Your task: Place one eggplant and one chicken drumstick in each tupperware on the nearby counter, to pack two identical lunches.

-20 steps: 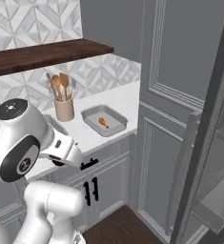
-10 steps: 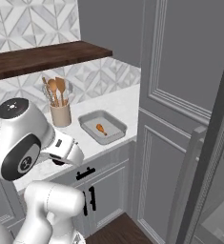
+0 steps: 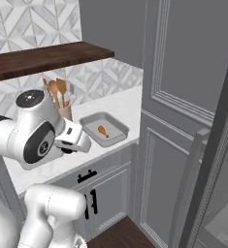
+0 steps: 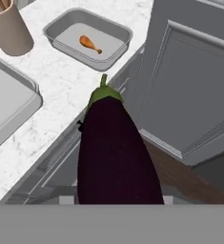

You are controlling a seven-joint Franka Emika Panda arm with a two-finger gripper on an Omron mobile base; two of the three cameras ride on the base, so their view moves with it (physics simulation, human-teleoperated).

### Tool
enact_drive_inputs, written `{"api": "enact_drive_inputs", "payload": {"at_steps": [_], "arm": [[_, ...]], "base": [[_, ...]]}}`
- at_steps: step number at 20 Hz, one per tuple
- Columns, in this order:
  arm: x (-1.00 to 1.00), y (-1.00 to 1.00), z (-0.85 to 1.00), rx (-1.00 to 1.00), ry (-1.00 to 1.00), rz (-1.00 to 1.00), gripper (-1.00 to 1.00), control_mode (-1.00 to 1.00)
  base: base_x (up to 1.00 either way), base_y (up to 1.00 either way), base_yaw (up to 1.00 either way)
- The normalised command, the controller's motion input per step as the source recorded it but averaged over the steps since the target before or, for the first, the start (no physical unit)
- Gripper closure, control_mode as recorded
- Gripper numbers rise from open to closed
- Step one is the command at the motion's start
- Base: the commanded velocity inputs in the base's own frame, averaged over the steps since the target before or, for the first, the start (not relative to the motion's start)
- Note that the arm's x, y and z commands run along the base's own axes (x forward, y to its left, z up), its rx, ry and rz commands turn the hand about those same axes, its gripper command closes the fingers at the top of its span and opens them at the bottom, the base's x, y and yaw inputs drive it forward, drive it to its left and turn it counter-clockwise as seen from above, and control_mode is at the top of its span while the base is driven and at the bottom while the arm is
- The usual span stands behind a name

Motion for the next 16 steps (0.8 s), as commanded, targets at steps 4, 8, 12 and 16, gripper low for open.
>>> {"api": "enact_drive_inputs", "payload": {"at_steps": [4, 8, 12, 16], "arm": [[1.0, 0.05, -0.22, -0.04, -0.01, 0.08, 1.0, -1.0], [1.0, 0.0, -0.23, -0.05, -0.01, 0.08, 1.0, -1.0], [1.0, 0.0, -0.12, -0.05, 0.0, 0.04, 1.0, -1.0], [1.0, 0.0, -0.2, -0.01, 0.0, 0.1, 1.0, -1.0]], "base": [[0.0, 0.0, 0.0], [0.0, 0.0, 0.0], [0.0, 0.0, 0.0], [0.0, 0.0, 0.0]]}}
